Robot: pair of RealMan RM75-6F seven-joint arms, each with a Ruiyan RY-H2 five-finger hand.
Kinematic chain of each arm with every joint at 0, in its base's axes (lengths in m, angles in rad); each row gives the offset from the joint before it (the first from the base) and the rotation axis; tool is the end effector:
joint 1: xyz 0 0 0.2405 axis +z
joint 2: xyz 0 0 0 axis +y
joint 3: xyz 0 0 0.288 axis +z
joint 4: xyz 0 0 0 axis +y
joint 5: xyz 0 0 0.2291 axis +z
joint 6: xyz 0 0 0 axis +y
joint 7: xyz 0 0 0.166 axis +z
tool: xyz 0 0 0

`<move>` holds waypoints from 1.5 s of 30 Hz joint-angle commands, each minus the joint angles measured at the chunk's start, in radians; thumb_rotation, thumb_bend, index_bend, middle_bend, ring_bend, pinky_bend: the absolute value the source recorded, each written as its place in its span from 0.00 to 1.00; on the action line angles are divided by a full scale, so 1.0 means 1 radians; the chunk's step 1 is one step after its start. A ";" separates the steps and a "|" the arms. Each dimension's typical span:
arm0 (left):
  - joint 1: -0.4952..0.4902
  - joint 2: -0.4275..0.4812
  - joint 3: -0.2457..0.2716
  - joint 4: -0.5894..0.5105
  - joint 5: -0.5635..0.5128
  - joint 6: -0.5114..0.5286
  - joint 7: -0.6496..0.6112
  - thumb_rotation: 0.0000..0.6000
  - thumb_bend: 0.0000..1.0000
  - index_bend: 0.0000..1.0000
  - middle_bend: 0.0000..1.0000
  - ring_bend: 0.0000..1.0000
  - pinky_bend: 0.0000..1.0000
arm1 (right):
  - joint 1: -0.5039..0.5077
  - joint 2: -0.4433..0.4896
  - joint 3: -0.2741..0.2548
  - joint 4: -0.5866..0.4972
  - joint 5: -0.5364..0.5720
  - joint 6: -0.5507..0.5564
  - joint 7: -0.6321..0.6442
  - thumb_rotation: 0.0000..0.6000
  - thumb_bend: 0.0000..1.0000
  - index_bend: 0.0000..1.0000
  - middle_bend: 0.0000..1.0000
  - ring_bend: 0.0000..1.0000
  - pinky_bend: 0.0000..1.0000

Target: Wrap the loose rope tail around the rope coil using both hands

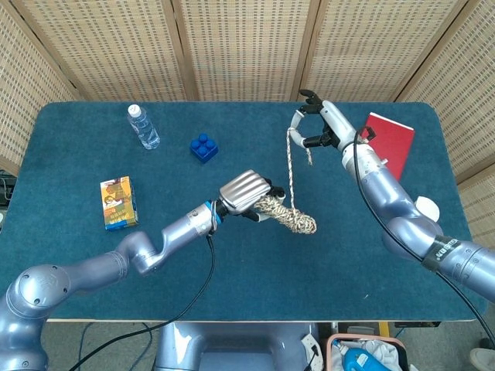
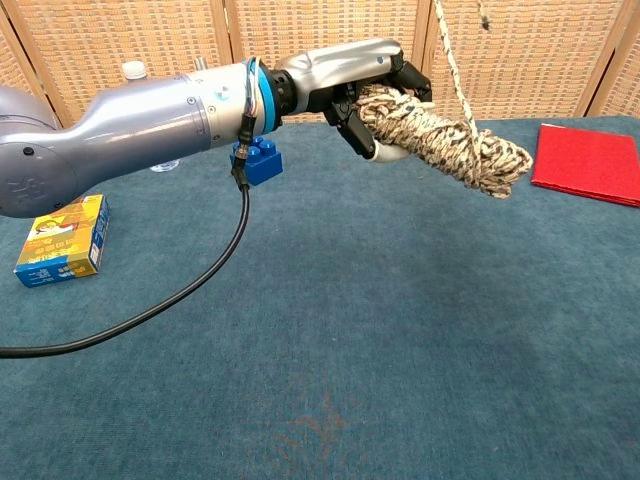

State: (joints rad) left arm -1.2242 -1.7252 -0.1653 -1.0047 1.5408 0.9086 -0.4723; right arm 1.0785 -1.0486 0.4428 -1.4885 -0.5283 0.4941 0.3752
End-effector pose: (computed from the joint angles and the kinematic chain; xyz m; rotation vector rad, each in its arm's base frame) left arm 0.0201 0.4587 -0.0807 -2.2485 -0.8222 -1.4543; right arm -0.0621 -0.5257 0.1596 1.3477 -1.7324 1.3677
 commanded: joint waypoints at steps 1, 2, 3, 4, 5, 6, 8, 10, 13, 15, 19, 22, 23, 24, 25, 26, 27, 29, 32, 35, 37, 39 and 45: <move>0.008 -0.003 0.005 0.012 0.012 0.024 -0.050 1.00 0.60 0.81 0.68 0.55 0.70 | -0.015 -0.015 0.013 0.049 -0.010 -0.045 0.028 1.00 0.52 0.71 0.00 0.00 0.00; 0.010 -0.003 0.006 0.013 0.013 0.028 -0.062 1.00 0.61 0.81 0.68 0.55 0.70 | -0.015 -0.018 0.010 0.058 -0.012 -0.050 0.029 1.00 0.52 0.71 0.00 0.00 0.00; 0.012 -0.003 0.006 0.014 0.015 0.033 -0.073 1.00 0.61 0.81 0.68 0.55 0.70 | -0.016 -0.022 0.008 0.066 -0.012 -0.055 0.030 1.00 0.52 0.71 0.00 0.00 0.00; 0.013 -0.003 0.006 0.016 0.018 0.039 -0.083 1.00 0.61 0.81 0.68 0.55 0.70 | -0.016 -0.026 0.006 0.075 -0.011 -0.060 0.033 1.00 0.52 0.71 0.00 0.00 0.00; 0.014 -0.004 0.007 0.020 0.021 0.046 -0.090 1.00 0.61 0.81 0.68 0.55 0.70 | -0.017 -0.031 0.004 0.084 -0.009 -0.064 0.035 1.00 0.52 0.71 0.00 0.00 0.00; 0.015 -0.004 0.008 0.023 0.025 0.054 -0.098 1.00 0.61 0.81 0.68 0.55 0.70 | -0.017 -0.035 0.002 0.093 -0.008 -0.068 0.037 1.00 0.52 0.71 0.00 0.00 0.00; 0.019 -0.004 0.008 0.029 0.033 0.072 -0.122 1.00 0.61 0.81 0.68 0.55 0.70 | -0.018 -0.047 -0.009 0.119 -0.004 -0.081 0.040 1.00 0.52 0.71 0.00 0.00 0.00; 0.024 -0.002 0.005 0.029 0.034 0.087 -0.150 1.00 0.61 0.81 0.68 0.55 0.70 | -0.019 -0.058 -0.016 0.142 0.003 -0.092 0.046 1.00 0.52 0.71 0.00 0.00 0.00; 0.030 0.002 -0.001 0.022 0.027 0.099 -0.199 1.00 0.61 0.81 0.68 0.55 0.70 | -0.021 -0.072 -0.025 0.172 0.005 -0.115 0.053 1.00 0.52 0.71 0.00 0.00 0.00; 0.037 0.002 -0.026 0.019 0.000 0.106 -0.254 1.00 0.61 0.81 0.68 0.55 0.70 | -0.028 -0.087 -0.047 0.203 0.010 -0.159 0.060 1.00 0.52 0.71 0.00 0.00 0.00; 0.035 0.002 -0.056 0.017 -0.036 0.089 -0.300 1.00 0.61 0.81 0.68 0.55 0.70 | -0.031 -0.098 -0.072 0.224 0.008 -0.234 0.071 1.00 0.52 0.71 0.00 0.00 0.00; 0.035 0.003 -0.077 0.010 -0.063 0.075 -0.314 1.00 0.61 0.81 0.68 0.55 0.70 | -0.035 -0.107 -0.082 0.242 -0.007 -0.272 0.078 1.00 0.52 0.71 0.00 0.00 0.00; 0.036 0.003 -0.085 0.008 -0.074 0.071 -0.315 1.00 0.61 0.81 0.68 0.55 0.70 | -0.037 -0.111 -0.084 0.246 -0.010 -0.279 0.081 1.00 0.53 0.71 0.00 0.00 0.00; 0.035 0.004 -0.094 0.005 -0.087 0.064 -0.308 1.00 0.61 0.81 0.68 0.55 0.70 | -0.039 -0.116 -0.085 0.251 -0.015 -0.285 0.085 1.00 0.52 0.71 0.00 0.00 0.00; 0.036 0.002 -0.104 0.004 -0.102 0.060 -0.296 1.00 0.61 0.81 0.68 0.55 0.70 | -0.042 -0.120 -0.085 0.252 -0.022 -0.288 0.088 1.00 0.52 0.71 0.00 0.00 0.00; 0.036 0.000 -0.113 0.003 -0.114 0.056 -0.286 1.00 0.61 0.81 0.68 0.55 0.70 | -0.046 -0.122 -0.085 0.249 -0.029 -0.290 0.089 1.00 0.53 0.71 0.00 0.00 0.00; 0.037 -0.002 -0.122 0.002 -0.129 0.052 -0.273 1.00 0.61 0.81 0.68 0.55 0.70 | -0.050 -0.122 -0.086 0.246 -0.037 -0.290 0.089 1.00 0.53 0.71 0.00 0.00 0.00; 0.039 -0.012 -0.143 0.003 -0.162 0.047 -0.234 1.00 0.61 0.81 0.68 0.56 0.70 | -0.060 -0.122 -0.091 0.231 -0.057 -0.283 0.084 1.00 0.53 0.71 0.00 0.00 0.00; 0.034 -0.021 -0.169 0.005 -0.214 0.017 -0.170 1.00 0.61 0.81 0.68 0.56 0.70 | -0.075 -0.115 -0.100 0.205 -0.081 -0.282 0.081 1.00 0.52 0.71 0.00 0.00 0.00; 0.025 -0.035 -0.209 0.011 -0.274 -0.004 -0.111 1.00 0.61 0.81 0.69 0.56 0.70 | -0.090 -0.108 -0.108 0.178 -0.102 -0.275 0.079 1.00 0.52 0.71 0.00 0.00 0.00; 0.021 -0.046 -0.230 0.010 -0.307 -0.009 -0.077 1.00 0.61 0.81 0.69 0.56 0.70 | -0.100 -0.101 -0.110 0.155 -0.114 -0.270 0.078 1.00 0.52 0.71 0.00 0.00 0.00; 0.017 -0.056 -0.252 0.012 -0.341 -0.009 -0.034 1.00 0.61 0.81 0.69 0.56 0.70 | -0.111 -0.091 -0.110 0.127 -0.130 -0.261 0.075 1.00 0.53 0.71 0.00 0.00 0.00; 0.011 -0.088 -0.322 -0.036 -0.513 0.001 0.200 1.00 0.61 0.81 0.69 0.56 0.70 | -0.155 -0.043 -0.117 -0.006 -0.195 -0.196 0.047 1.00 0.53 0.71 0.00 0.00 0.00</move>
State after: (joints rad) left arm -1.2085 -1.7930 -0.4448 -1.0094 1.1148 0.9050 -0.3799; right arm 0.9443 -1.1140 0.3299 -1.4480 -0.6965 0.2663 0.4363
